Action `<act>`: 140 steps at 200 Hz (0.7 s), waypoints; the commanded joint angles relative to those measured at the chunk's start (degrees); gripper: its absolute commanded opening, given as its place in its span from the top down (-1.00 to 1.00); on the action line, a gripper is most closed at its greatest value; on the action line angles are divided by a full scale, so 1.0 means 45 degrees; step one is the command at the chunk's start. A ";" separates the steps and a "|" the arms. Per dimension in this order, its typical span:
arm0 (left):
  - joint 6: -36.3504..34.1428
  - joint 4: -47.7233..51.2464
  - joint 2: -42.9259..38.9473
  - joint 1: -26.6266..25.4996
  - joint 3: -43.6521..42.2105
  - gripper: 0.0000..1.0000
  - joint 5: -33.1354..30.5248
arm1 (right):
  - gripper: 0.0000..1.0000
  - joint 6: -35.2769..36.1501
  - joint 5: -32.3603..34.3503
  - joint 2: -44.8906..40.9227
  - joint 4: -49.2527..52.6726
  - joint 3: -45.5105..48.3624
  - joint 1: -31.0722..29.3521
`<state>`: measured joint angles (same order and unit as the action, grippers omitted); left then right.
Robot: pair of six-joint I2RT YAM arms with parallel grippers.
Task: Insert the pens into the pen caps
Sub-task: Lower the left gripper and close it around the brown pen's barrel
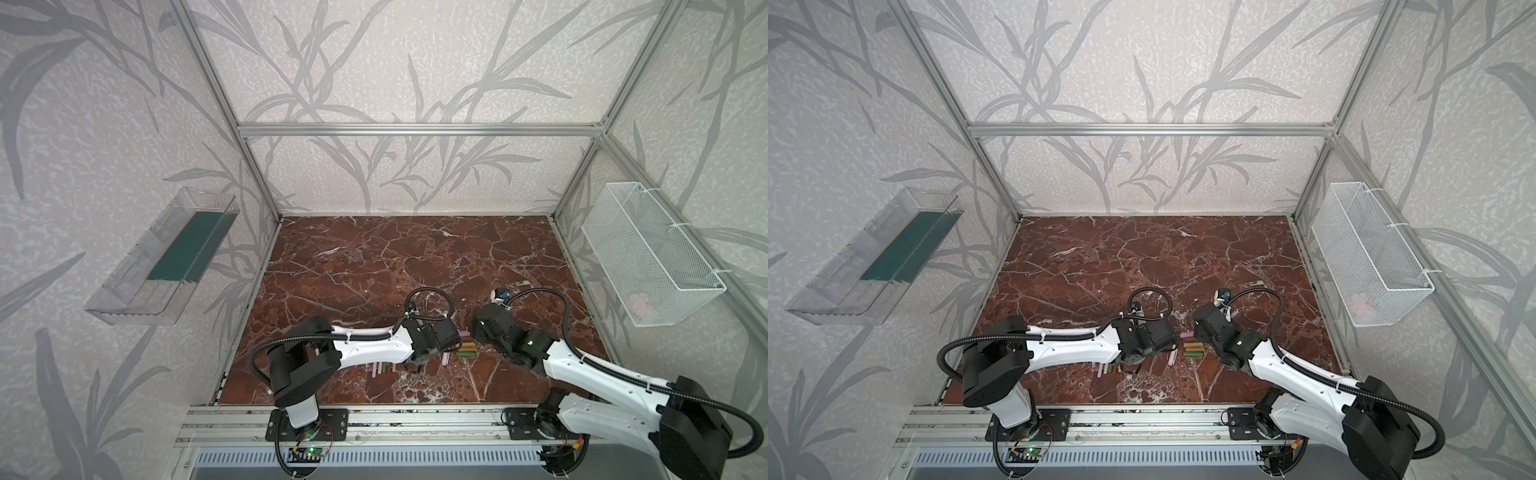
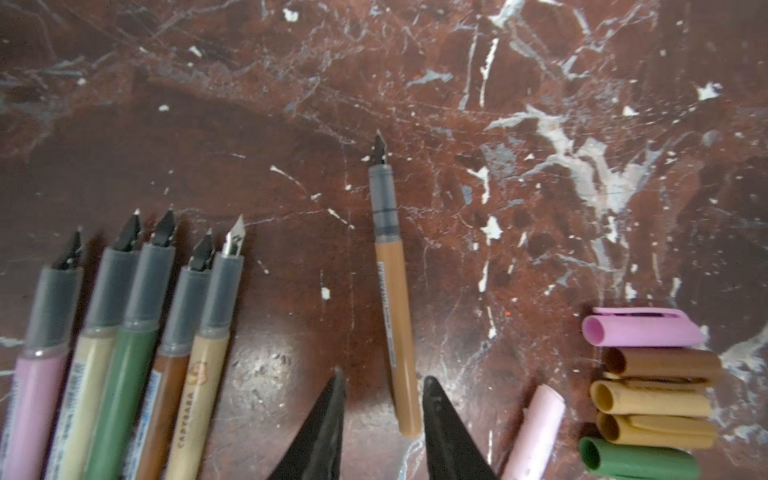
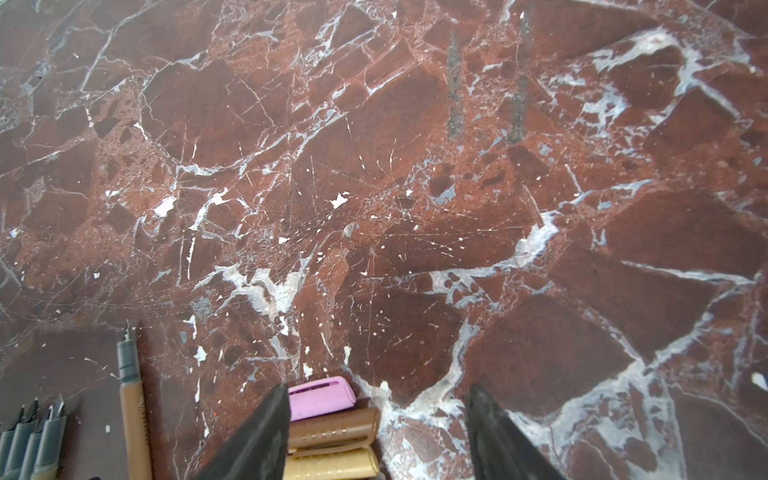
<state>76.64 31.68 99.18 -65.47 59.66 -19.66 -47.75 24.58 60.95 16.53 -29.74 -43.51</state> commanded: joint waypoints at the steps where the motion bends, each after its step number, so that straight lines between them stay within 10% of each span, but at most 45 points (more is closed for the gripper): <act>1: 0.0780 0.0958 0.0147 -0.0011 0.0276 0.31 -0.0508 | -0.32 0.0103 0.0341 0.0164 -0.0154 0.0124 -0.0010; 140: 0.0922 0.2167 0.1730 0.0435 0.1879 0.32 -0.1290 | -0.32 0.0083 0.0195 0.1007 -0.0290 -0.0052 -0.0001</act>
<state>79.11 38.37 106.48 -64.14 67.02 -22.35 -47.75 24.40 65.06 15.49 -29.71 -43.51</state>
